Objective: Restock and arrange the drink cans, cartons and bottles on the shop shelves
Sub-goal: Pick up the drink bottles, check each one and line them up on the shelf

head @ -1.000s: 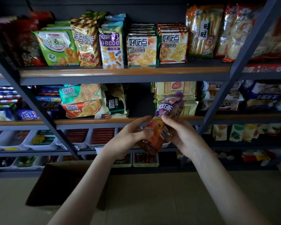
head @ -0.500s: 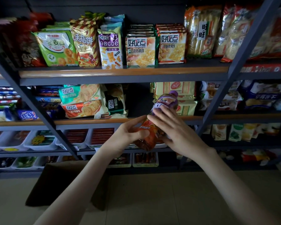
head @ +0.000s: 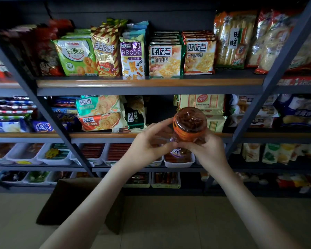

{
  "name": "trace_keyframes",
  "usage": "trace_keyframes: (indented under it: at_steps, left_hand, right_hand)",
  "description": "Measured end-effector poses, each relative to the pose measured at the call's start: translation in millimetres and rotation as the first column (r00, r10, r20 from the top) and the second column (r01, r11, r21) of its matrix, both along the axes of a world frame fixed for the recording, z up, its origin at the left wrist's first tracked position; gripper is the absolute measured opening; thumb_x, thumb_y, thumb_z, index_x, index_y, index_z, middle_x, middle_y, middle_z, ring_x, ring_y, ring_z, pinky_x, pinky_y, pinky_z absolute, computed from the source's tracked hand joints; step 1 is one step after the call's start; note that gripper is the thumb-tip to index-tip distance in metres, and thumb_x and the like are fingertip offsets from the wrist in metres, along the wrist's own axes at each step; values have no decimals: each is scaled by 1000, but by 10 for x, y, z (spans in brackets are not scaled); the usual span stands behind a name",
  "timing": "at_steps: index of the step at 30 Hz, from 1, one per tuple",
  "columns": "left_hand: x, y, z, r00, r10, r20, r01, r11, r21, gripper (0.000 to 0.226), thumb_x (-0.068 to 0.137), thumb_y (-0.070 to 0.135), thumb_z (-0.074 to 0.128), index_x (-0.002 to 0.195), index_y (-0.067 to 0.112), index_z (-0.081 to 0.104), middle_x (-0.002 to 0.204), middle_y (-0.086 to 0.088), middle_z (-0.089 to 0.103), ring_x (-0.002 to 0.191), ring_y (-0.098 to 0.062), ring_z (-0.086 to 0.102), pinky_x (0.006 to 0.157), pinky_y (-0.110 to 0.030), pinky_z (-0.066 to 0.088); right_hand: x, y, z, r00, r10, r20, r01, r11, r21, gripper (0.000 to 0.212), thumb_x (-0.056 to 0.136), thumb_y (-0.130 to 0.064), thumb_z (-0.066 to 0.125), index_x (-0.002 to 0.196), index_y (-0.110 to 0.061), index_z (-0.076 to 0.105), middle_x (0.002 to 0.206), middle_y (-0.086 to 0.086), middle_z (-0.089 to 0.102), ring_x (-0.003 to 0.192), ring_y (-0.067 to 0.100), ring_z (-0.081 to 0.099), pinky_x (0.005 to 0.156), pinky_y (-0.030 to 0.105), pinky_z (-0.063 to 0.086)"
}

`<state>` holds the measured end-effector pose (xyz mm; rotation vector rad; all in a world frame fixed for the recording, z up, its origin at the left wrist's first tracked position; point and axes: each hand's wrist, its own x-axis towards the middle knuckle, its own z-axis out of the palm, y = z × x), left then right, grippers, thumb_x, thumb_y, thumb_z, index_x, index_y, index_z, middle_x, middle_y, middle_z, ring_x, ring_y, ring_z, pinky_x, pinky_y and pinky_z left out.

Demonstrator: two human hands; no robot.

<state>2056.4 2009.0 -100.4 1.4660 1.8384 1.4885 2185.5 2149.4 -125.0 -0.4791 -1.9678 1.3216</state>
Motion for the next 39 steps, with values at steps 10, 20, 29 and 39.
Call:
trace_keyframes:
  at_steps: [10, 20, 29, 39]
  left_hand:
    - [119, 131, 312, 824, 250, -508, -250, 966, 70, 79, 73, 45, 79, 139, 31, 38, 120, 3, 57, 104, -14, 61, 84, -22, 53]
    - [-107, 211, 611, 716, 308, 627, -512, 841, 172, 62, 55, 36, 89, 106, 29, 53, 114, -5, 63, 104, -20, 66, 87, -35, 57]
    - [-281, 232, 953, 543, -58, 838, -467, 808, 359, 55, 81, 12, 69, 130, 7, 44, 116, -15, 64, 98, -22, 70, 82, -33, 58]
    - [-592, 112, 1212, 935, 274, 227, -339, 879, 336, 51, 64, 36, 85, 103, 26, 53, 93, 5, 71, 88, -13, 69, 79, -33, 56]
  right_hand:
    - [-115, 65, 131, 999, 1, 33, -15, 900, 435, 60, 74, -23, 79, 129, -25, 54, 110, -14, 59, 105, -16, 46, 86, -5, 32]
    - [-350, 195, 574, 878, -410, -246, 471, 649, 597, 44, 81, -31, 74, 109, -6, 52, 94, 10, 53, 89, 21, 46, 76, 30, 40]
    - [-739, -44, 1120, 961, -193, -199, 253, 903, 347, 76, 90, -34, 64, 151, -36, 16, 111, 1, 39, 84, -12, 44, 73, -3, 34]
    - [-1140, -198, 1385, 853, 14, -522, -48, 997, -52, 82, 74, -48, 74, 136, -69, 24, 156, -9, 20, 140, 25, 35, 104, 59, 40]
